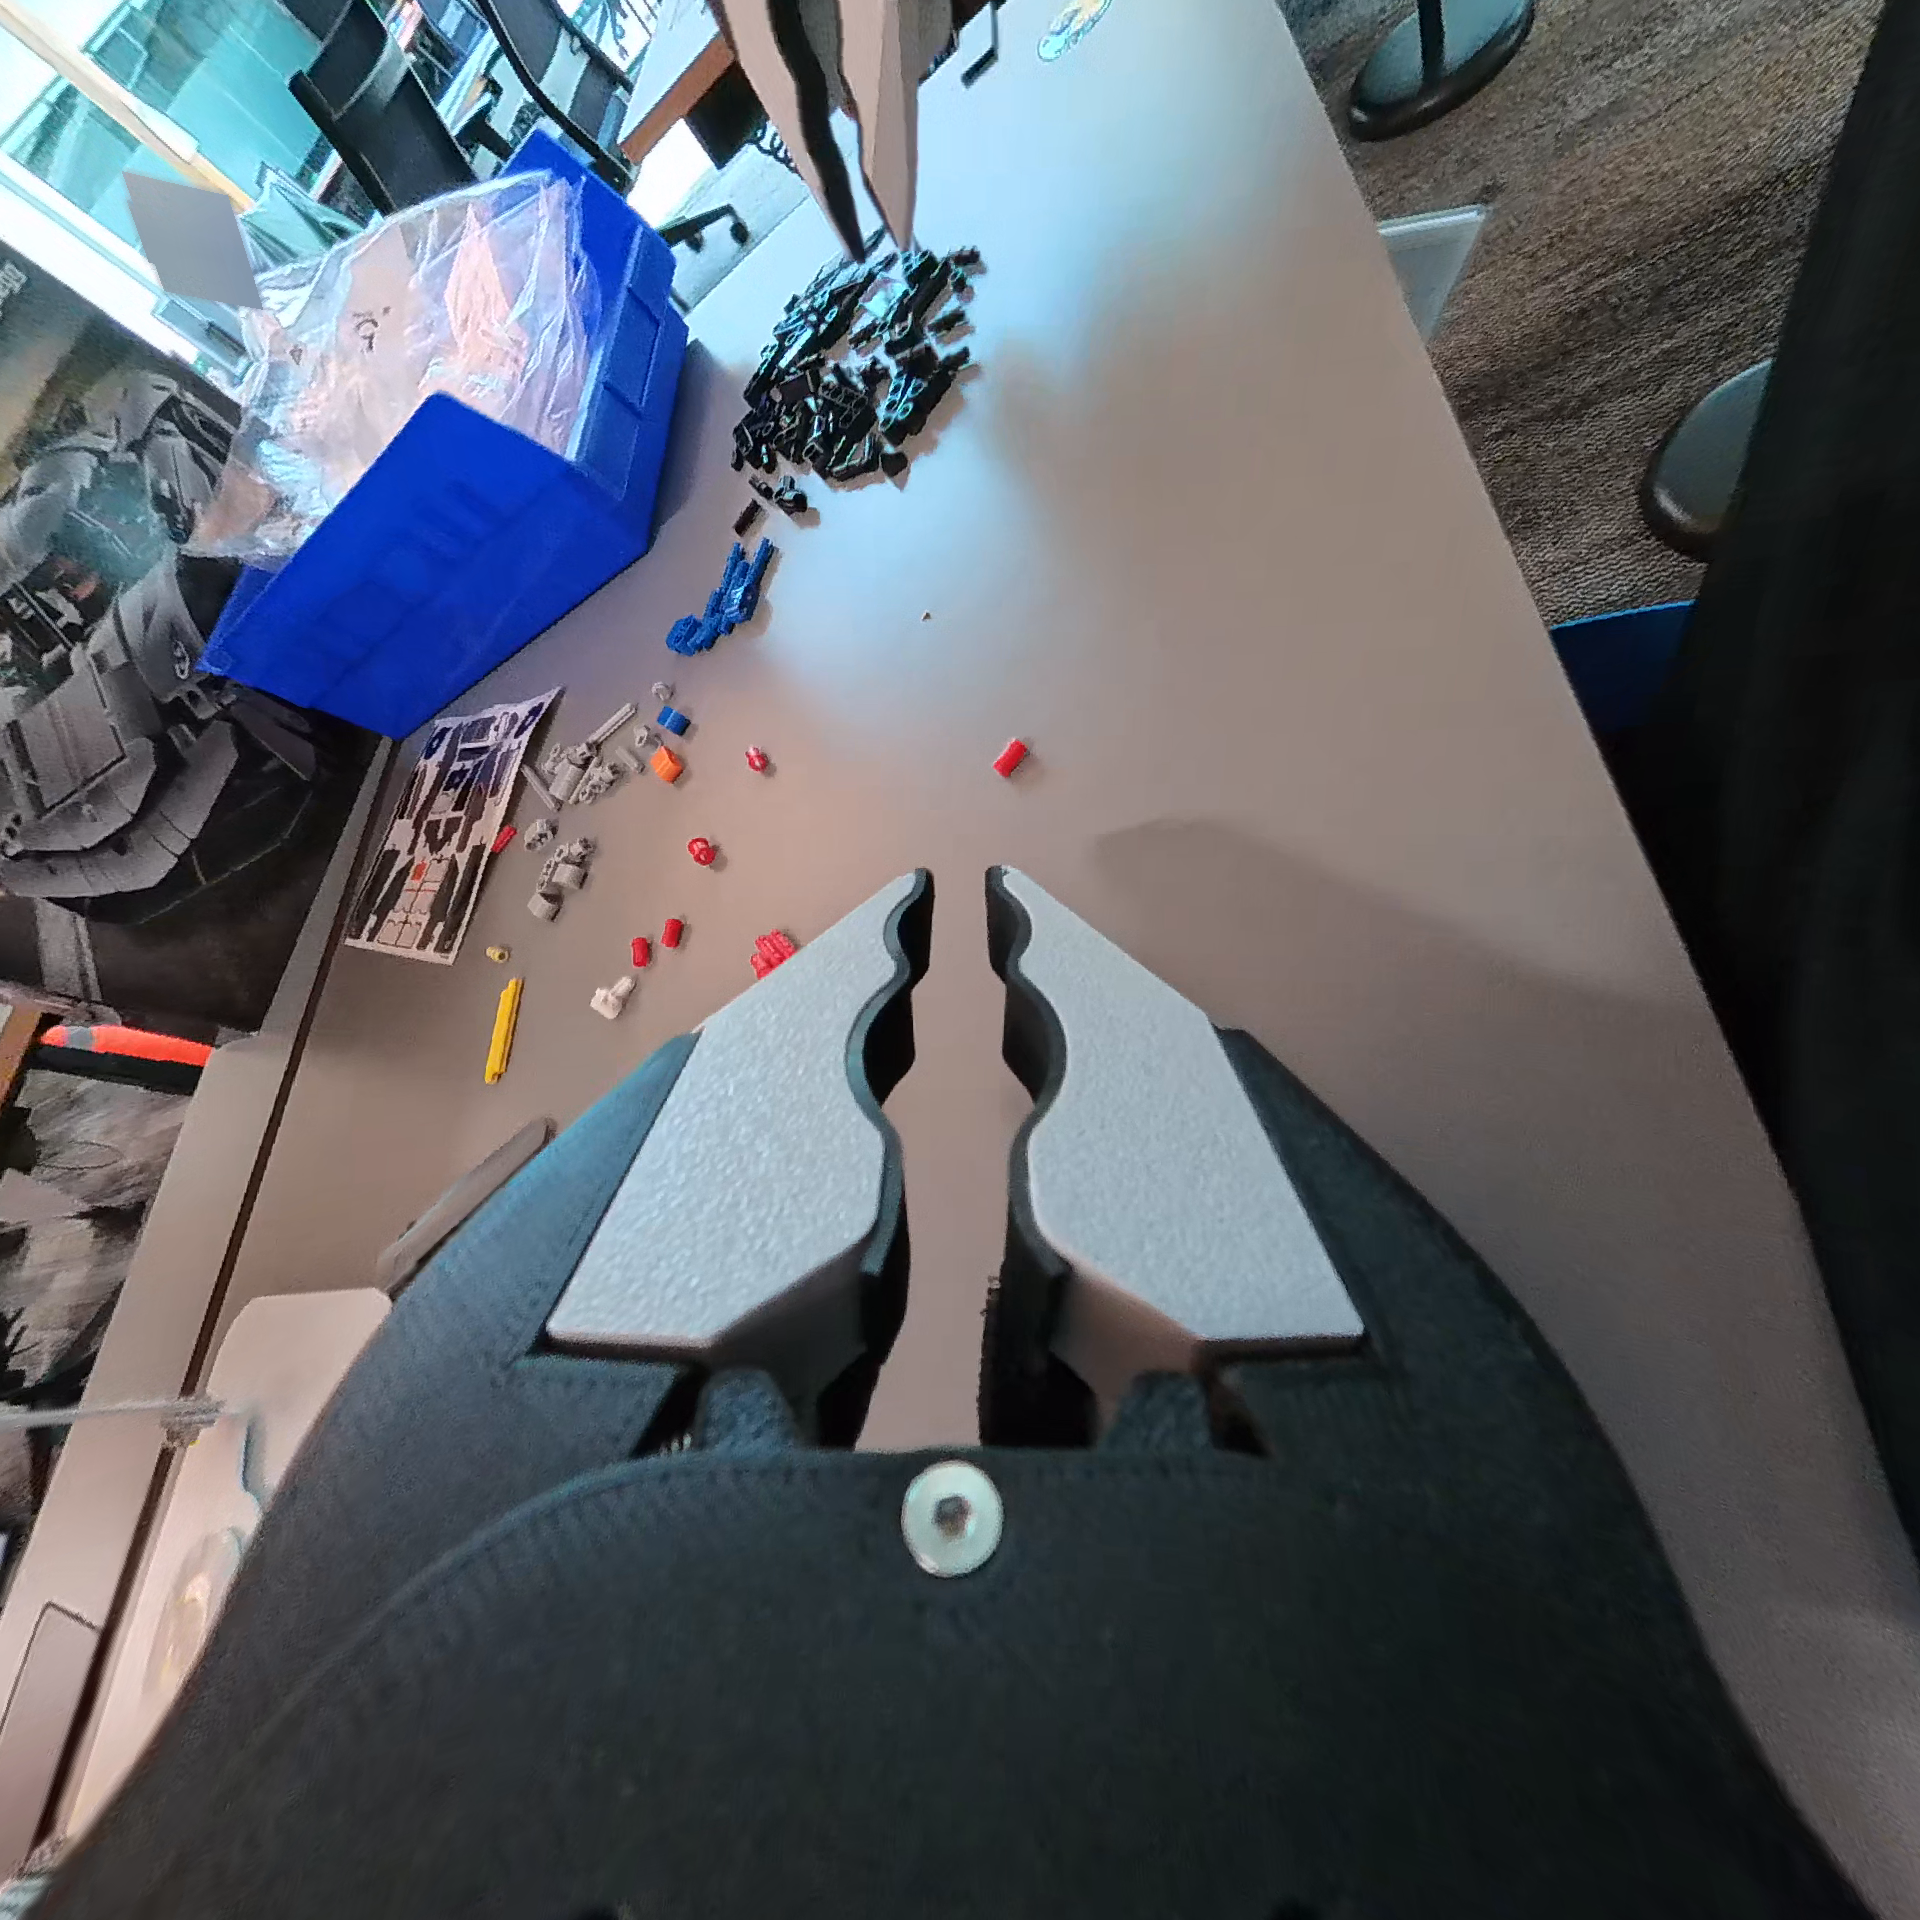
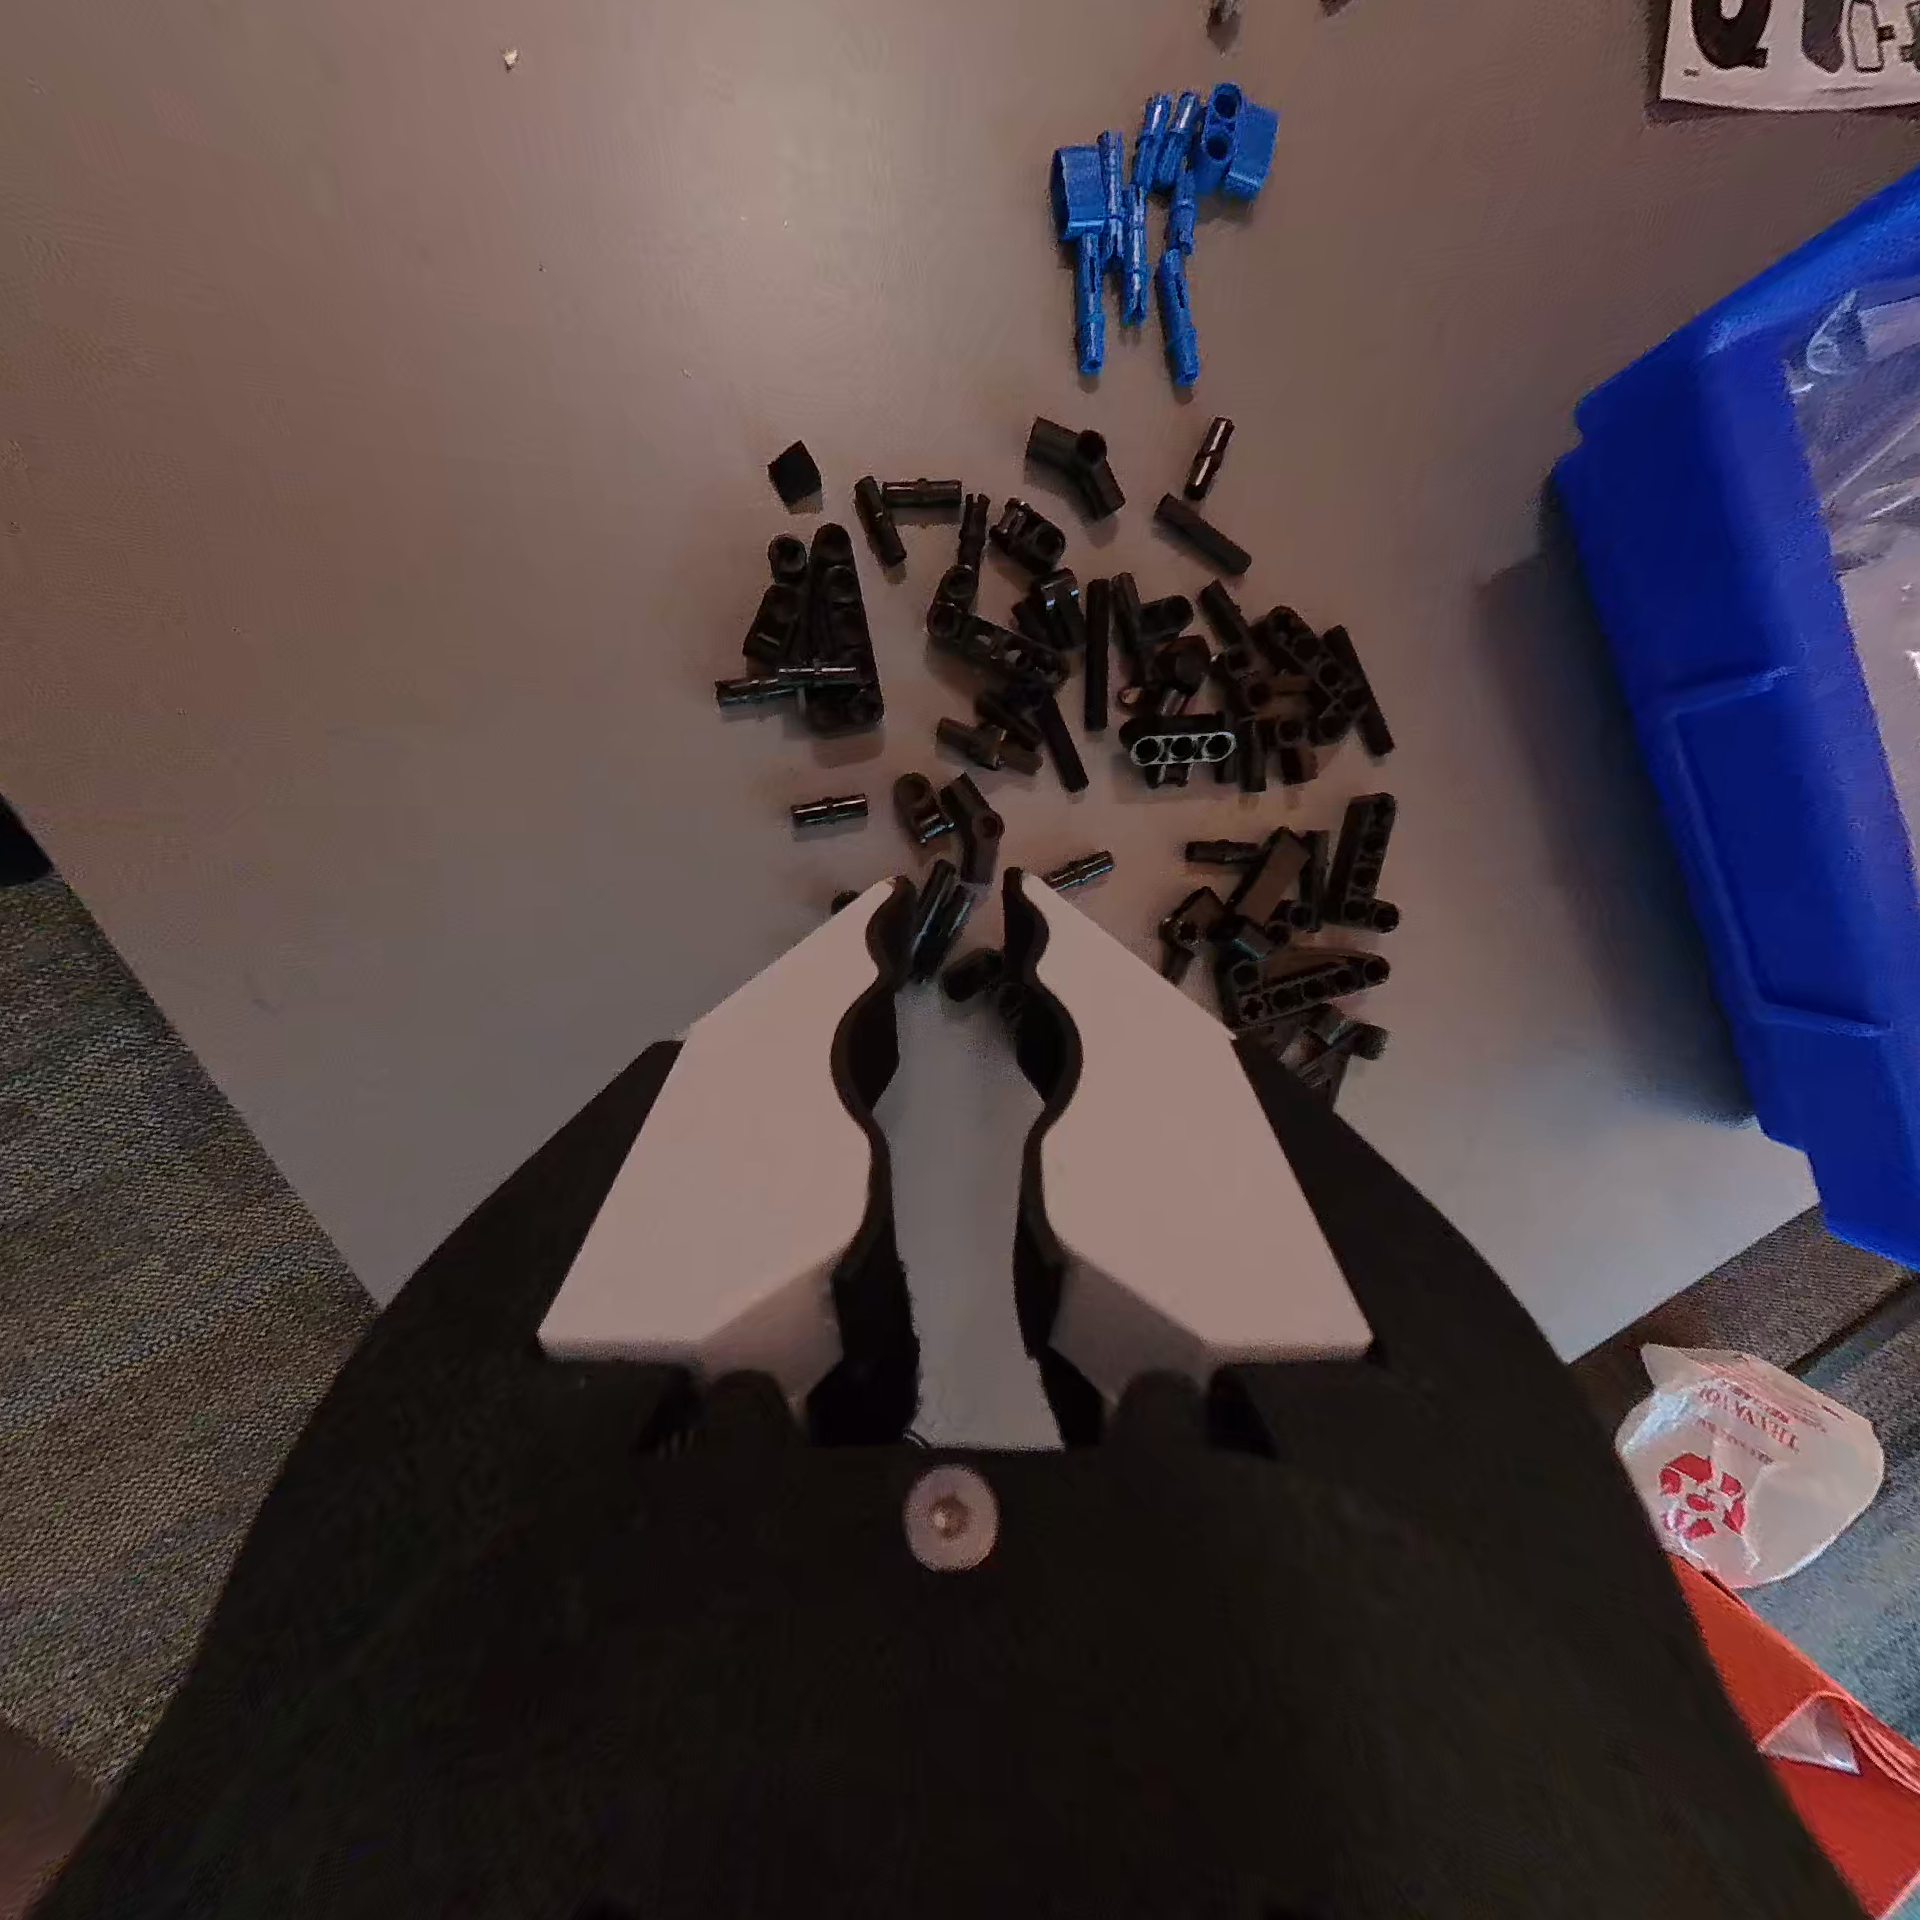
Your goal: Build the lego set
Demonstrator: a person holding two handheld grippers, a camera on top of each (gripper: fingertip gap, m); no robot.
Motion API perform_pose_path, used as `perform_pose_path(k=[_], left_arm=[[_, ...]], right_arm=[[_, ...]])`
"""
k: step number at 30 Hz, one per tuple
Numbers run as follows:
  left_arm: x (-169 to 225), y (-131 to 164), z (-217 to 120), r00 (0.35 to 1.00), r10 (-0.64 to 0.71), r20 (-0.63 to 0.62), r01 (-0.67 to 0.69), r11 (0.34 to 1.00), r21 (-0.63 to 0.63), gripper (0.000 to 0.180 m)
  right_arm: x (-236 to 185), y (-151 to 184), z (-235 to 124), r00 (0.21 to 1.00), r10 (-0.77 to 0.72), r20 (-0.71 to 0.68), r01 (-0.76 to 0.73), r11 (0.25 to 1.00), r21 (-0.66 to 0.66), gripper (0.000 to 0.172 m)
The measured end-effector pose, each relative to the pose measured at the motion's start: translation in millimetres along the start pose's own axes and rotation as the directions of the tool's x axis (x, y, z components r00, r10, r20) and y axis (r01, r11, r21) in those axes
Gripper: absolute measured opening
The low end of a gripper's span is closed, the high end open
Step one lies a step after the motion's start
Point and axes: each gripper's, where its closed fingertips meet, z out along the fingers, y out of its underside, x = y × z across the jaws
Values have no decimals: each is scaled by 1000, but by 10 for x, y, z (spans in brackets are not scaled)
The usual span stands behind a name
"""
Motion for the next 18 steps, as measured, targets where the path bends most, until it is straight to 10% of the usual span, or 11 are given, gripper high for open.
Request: perform_pose_path(k=[18], left_arm=[[52,-62,141,1000,8,-13,-8,1000,-7,8]], right_arm=[[-118,92,-25,1000,-10,-27,11,999,48,9]])
